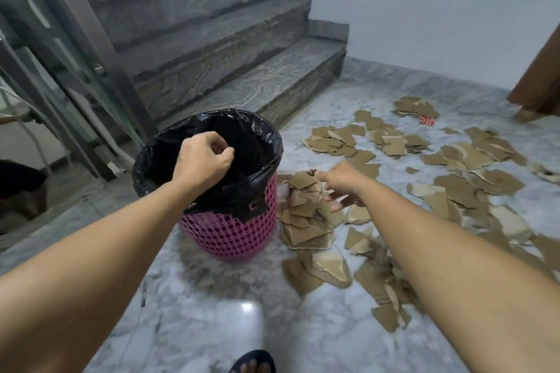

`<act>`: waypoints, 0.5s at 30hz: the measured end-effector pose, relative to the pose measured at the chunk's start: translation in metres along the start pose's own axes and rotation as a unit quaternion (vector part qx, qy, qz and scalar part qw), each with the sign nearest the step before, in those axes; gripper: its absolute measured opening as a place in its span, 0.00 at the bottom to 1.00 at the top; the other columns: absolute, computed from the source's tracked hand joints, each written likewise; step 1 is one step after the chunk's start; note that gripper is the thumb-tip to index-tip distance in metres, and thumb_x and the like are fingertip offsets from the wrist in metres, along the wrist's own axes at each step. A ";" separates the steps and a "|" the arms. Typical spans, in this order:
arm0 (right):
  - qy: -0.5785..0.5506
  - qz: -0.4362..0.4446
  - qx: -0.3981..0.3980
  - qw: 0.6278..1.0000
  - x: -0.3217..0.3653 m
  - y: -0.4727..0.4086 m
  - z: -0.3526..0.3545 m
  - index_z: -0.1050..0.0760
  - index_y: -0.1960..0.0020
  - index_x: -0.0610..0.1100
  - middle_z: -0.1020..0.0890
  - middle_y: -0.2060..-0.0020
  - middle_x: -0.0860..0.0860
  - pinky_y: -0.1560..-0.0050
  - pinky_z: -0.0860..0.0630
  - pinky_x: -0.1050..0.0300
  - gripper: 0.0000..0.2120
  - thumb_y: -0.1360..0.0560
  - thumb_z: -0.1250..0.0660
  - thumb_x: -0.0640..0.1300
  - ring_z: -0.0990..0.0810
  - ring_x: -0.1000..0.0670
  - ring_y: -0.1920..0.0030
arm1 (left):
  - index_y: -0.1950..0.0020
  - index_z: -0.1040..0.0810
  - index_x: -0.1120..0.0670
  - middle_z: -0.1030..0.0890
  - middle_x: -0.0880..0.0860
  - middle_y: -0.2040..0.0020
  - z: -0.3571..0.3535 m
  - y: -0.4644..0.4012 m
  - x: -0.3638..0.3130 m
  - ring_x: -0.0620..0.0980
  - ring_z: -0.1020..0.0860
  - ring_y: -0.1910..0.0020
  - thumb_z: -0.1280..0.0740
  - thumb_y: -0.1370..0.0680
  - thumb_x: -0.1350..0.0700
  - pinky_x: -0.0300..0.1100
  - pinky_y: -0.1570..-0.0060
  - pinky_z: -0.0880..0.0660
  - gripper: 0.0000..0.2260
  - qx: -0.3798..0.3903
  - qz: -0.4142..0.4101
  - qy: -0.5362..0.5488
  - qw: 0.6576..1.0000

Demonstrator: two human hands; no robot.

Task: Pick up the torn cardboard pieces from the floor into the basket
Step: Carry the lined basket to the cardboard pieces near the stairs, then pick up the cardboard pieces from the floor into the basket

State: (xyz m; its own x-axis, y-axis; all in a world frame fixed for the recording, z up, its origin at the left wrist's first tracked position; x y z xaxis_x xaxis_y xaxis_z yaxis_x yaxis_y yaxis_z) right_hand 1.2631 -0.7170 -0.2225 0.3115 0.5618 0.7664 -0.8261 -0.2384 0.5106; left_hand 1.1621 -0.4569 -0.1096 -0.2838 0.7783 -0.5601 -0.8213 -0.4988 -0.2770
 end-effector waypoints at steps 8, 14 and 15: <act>-0.013 -0.058 -0.036 0.998 -0.097 0.000 0.051 0.30 0.38 0.37 0.24 0.48 0.41 0.56 0.17 0.42 0.19 0.22 0.34 0.49 0.20 0.45 0.59 | 0.62 0.18 0.57 0.19 0.51 0.67 -0.098 0.034 -0.084 0.47 0.23 0.70 0.31 0.27 0.53 0.37 0.71 0.30 0.08 0.172 -0.098 0.029 0.980; -0.003 -0.104 -0.064 0.992 -0.173 -0.014 0.065 0.28 0.41 0.38 0.25 0.54 0.44 0.65 0.19 0.49 0.15 0.23 0.33 0.46 0.20 0.45 0.61 | 0.61 0.20 0.54 0.20 0.51 0.64 -0.214 0.059 -0.062 0.50 0.22 0.62 0.28 0.28 0.50 0.38 0.69 0.29 0.08 0.363 -0.064 -0.060 0.928; 0.015 -0.111 -0.074 0.991 -0.186 -0.017 0.067 0.27 0.45 0.39 0.25 0.56 0.44 0.63 0.19 0.47 0.13 0.23 0.32 0.47 0.20 0.44 0.61 | 0.61 0.22 0.54 0.22 0.51 0.64 -0.230 0.066 -0.055 0.50 0.24 0.61 0.28 0.28 0.50 0.39 0.69 0.31 0.09 0.387 -0.052 -0.075 0.918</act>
State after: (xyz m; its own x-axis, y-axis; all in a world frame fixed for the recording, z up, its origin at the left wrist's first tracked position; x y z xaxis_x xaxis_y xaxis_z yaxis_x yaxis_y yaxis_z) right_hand 1.2501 -0.8706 -0.3479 0.4818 0.6110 0.6281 -0.7986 0.0111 0.6018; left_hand 1.2375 -0.6201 -0.2763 -0.2012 0.8793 -0.4316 -0.9368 -0.0440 0.3472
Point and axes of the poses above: each hand's wrist, its own y-axis away from the middle knuckle, its own z-axis out of the back of the hand, x = y × z, the point moved 8 cm from there along -y, towards the middle knuckle
